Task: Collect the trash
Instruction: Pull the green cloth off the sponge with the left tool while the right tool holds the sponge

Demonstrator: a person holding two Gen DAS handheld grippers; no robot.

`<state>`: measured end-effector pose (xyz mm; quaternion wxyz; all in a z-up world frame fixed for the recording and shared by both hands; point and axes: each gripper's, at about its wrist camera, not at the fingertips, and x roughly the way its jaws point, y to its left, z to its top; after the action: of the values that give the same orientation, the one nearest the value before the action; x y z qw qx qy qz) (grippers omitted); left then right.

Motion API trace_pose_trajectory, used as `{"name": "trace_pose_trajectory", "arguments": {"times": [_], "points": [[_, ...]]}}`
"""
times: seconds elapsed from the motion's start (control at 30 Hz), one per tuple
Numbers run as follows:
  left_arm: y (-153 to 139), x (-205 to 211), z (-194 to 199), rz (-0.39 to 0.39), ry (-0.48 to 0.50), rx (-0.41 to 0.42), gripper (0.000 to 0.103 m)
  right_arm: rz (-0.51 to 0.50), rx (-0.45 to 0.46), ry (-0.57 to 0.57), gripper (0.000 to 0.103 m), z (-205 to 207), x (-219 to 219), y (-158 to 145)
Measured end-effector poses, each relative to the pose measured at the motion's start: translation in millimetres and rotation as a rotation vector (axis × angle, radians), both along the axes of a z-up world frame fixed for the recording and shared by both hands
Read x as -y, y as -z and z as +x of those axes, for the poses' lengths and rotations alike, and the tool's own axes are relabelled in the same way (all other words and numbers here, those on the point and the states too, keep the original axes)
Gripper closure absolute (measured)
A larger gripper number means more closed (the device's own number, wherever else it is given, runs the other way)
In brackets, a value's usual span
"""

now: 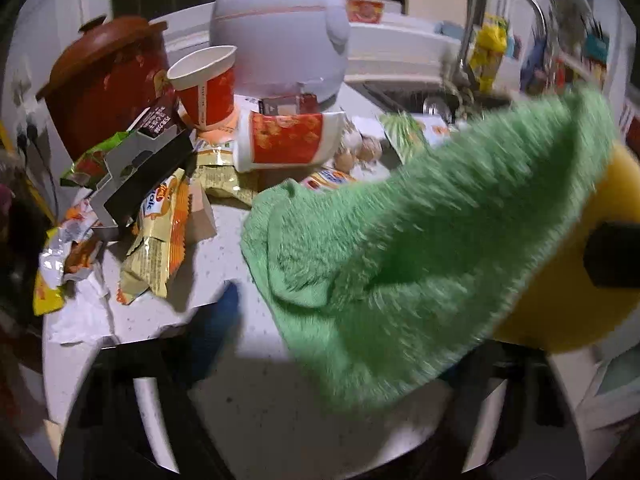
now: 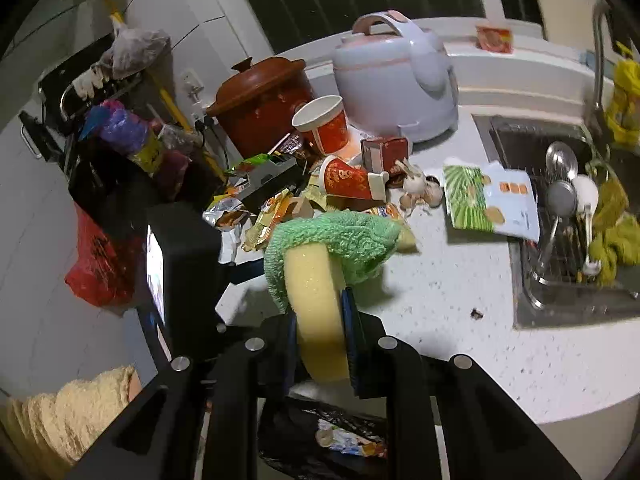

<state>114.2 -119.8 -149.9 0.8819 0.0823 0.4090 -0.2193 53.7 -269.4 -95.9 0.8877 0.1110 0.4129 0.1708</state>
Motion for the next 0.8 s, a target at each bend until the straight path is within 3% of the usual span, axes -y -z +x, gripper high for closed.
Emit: {"name": "trace_pose_trajectory", "arguments": {"times": [0.07,0.17,0.33,0.5,0.63,0.8], "points": [[-1,-10,12,-0.03,-0.002,-0.033,0.098,0.007,-0.007,0.001,0.083,2,1,-1],[-7,-20,13,-0.04,-0.021,-0.016,0.098,0.004,-0.021,-0.002,0.084,3,0,3],[-34,-37,13,-0.12,-0.025,-0.008,0.098,0.005,-0.037,0.006,0.084,3,1,10],[-96,-53,30,-0.228,-0.036,0.062,0.098,0.02,-0.032,0.015,0.084,2,0,8],[-157,-72,36,-0.298,-0.06,0.163,0.098,0.046,0.008,0.01,0.084,1,-4,-8],[-223,-106,-10,-0.368,-0.015,0.285,0.098,0.094,0.055,-0.004,0.084,-8,-7,-30]]}}
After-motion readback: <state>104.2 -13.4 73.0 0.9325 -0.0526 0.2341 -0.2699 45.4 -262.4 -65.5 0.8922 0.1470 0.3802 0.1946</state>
